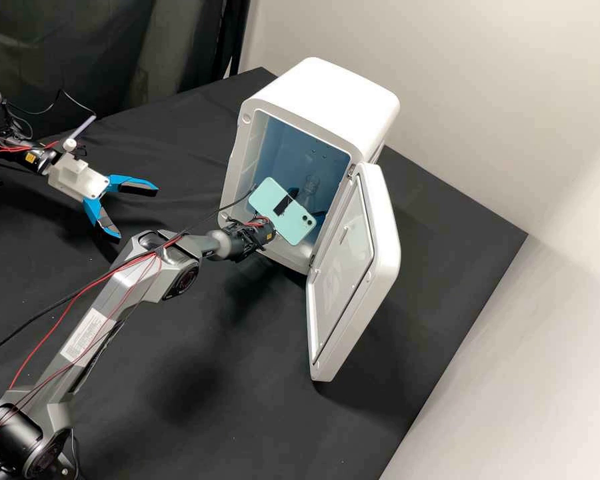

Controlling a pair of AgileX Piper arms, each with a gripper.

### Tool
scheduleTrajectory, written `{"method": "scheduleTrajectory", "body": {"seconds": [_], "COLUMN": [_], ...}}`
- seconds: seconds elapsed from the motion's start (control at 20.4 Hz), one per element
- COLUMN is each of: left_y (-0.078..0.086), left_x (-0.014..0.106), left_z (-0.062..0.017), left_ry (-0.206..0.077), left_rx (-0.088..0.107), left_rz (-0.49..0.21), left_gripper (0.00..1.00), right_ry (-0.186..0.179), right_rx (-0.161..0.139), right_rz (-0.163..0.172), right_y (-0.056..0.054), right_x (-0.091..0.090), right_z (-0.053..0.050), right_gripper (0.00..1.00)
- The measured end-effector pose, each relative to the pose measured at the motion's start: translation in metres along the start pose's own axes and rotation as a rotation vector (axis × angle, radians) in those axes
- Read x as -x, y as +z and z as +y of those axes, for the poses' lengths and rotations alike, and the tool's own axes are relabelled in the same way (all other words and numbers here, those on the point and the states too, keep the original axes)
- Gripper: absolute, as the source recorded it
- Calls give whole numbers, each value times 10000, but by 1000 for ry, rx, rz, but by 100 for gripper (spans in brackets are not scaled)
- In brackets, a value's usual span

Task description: Place the flask in the incubator

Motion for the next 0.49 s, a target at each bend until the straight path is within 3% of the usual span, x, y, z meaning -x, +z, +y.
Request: {"method": "scheduleTrajectory", "body": {"seconds": [0.29,0.49], "left_y": [0,0], "left_x": [0,0], "left_z": [0,0], "left_ry": [0,0], "left_rx": [0,0], "left_rz": [0,0], "left_gripper": [100,100], "right_ry": [-49,-58], "right_rx": [26,39], "right_rz": [-35,-39], "right_y": [41,46], "right_x": [-1,-1], "right_z": [-53,-60], "right_gripper": [100,100]}}
